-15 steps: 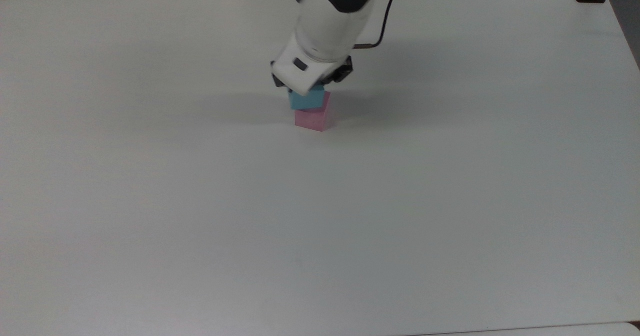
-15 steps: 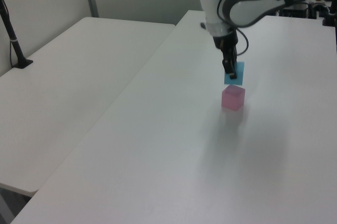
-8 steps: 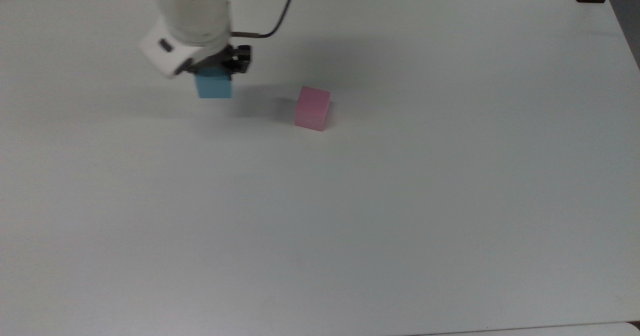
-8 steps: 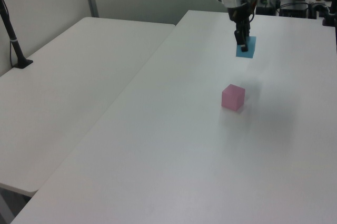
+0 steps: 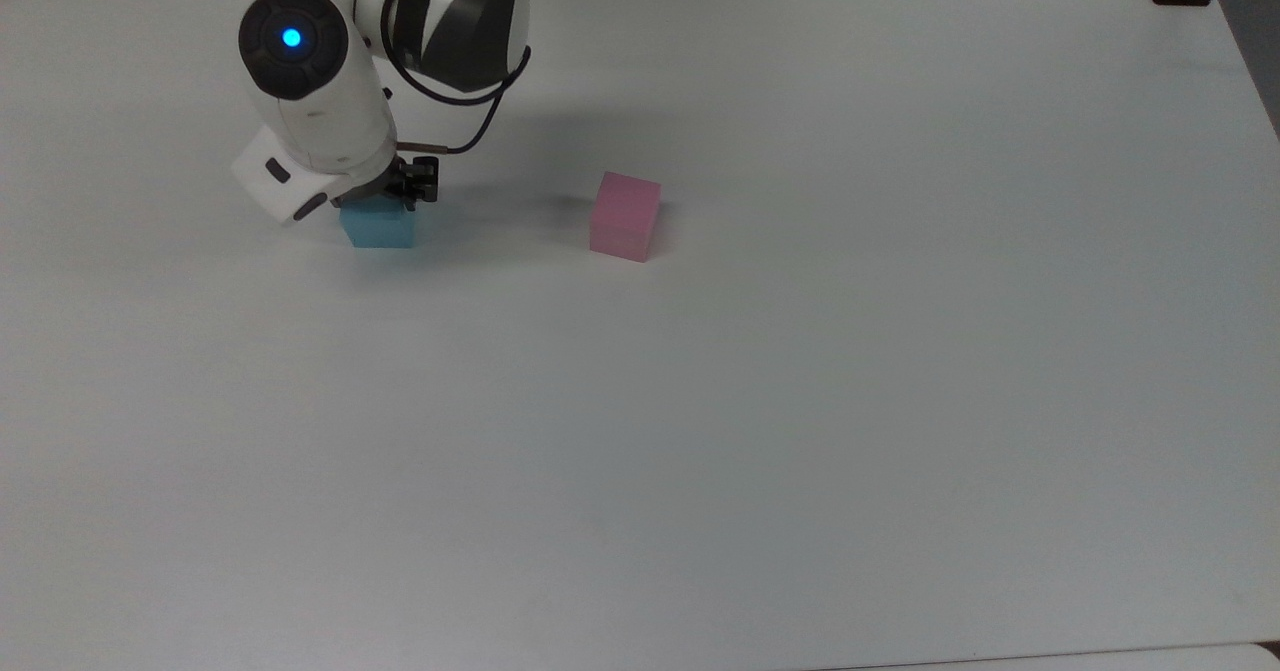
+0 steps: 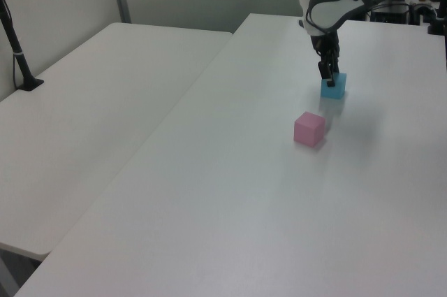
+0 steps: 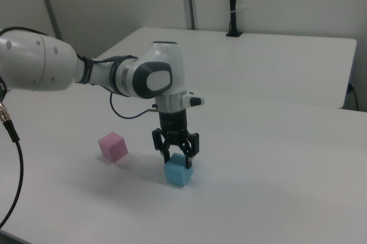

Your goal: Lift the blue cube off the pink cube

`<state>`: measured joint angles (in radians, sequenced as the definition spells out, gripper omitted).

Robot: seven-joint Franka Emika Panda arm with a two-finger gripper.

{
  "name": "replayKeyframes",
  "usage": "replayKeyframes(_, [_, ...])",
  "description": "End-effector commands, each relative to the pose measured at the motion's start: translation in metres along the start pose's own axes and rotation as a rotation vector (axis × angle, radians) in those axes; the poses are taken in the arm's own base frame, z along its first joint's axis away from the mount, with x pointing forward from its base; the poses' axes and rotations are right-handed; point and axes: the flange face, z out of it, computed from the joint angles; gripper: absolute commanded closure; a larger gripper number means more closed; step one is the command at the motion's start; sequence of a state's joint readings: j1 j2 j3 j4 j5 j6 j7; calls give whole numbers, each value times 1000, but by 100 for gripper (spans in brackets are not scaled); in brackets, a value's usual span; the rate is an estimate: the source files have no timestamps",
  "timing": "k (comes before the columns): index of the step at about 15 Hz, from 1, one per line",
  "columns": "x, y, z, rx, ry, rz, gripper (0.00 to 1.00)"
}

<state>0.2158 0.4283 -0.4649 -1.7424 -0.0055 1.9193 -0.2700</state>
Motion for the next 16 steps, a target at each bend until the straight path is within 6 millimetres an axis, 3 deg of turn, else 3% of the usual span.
replayKeyframes(1, [-2, -1, -5, 9, 19, -4, 0])
replayKeyframes(3, [-6, 2, -22, 15, 41, 9, 0])
replayKeyframes(5, [-28, 4, -104, 53, 69, 12, 0])
replayKeyframes(7, [-52, 1, -152, 82, 87, 13, 0])
replayKeyframes(9, [-72, -27, -194, 103, 132, 31, 0])
replayKeyframes(12, [-96, -48, -220, 81, 118, 52, 0])
replayKeyframes(16, [-117, -47, -242, 102, 147, 90, 0])
